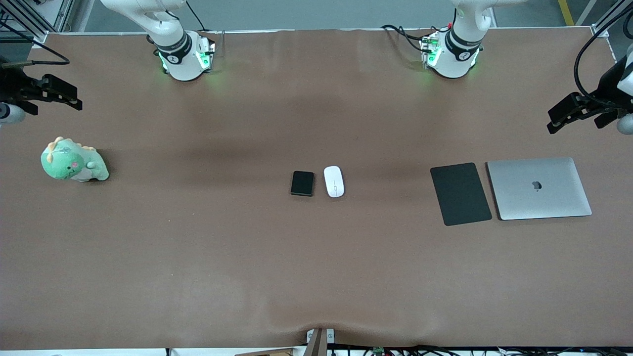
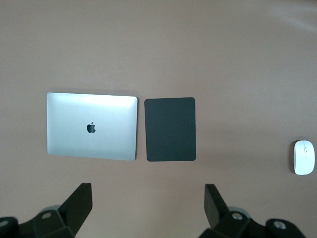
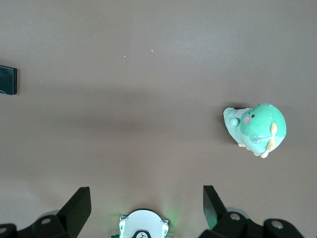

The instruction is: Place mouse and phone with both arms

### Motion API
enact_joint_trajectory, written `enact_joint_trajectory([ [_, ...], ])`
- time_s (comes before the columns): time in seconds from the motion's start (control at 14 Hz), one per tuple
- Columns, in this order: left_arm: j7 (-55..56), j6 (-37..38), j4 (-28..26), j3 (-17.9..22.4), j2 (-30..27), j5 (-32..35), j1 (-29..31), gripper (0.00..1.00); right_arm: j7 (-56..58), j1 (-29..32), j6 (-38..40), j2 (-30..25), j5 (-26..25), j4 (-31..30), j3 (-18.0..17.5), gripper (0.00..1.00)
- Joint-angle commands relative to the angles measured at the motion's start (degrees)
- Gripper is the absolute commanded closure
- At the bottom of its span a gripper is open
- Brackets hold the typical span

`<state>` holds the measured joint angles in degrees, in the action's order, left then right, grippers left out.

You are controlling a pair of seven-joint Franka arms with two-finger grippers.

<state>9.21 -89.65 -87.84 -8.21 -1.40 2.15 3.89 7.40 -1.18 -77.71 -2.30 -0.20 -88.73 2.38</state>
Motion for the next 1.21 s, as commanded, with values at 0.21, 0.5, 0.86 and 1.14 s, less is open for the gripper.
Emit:
enact_joint_trajectory([
  [0.21, -0.69, 1.93, 1.36, -0.05, 0.00, -1.10, 0.42, 0.00, 0.68, 1.10, 0.46, -0.68, -0.50, -0.13, -1.42, 0.00],
  [0.5, -0.86, 2.11, 1.27, -0.05, 0.17, -1.01, 0.33, 0.00, 0.68, 0.83, 0.46, -0.68, -0.51, -0.13, -1.33, 0.00],
  [0.86, 0.19, 2.02, 1.27, -0.14, 1.13, -1.63, -0.11, 0.00, 0.68, 0.83, 0.46, -0.68, -0.51, -0.13, -1.33, 0.00],
  [1.14, 0.02, 2.02, 1.27, -0.14, 1.92, -1.72, -0.11, 0.00, 0.68, 0.75, 0.46, -0.68, -0.42, -0.13, -1.24, 0.00],
])
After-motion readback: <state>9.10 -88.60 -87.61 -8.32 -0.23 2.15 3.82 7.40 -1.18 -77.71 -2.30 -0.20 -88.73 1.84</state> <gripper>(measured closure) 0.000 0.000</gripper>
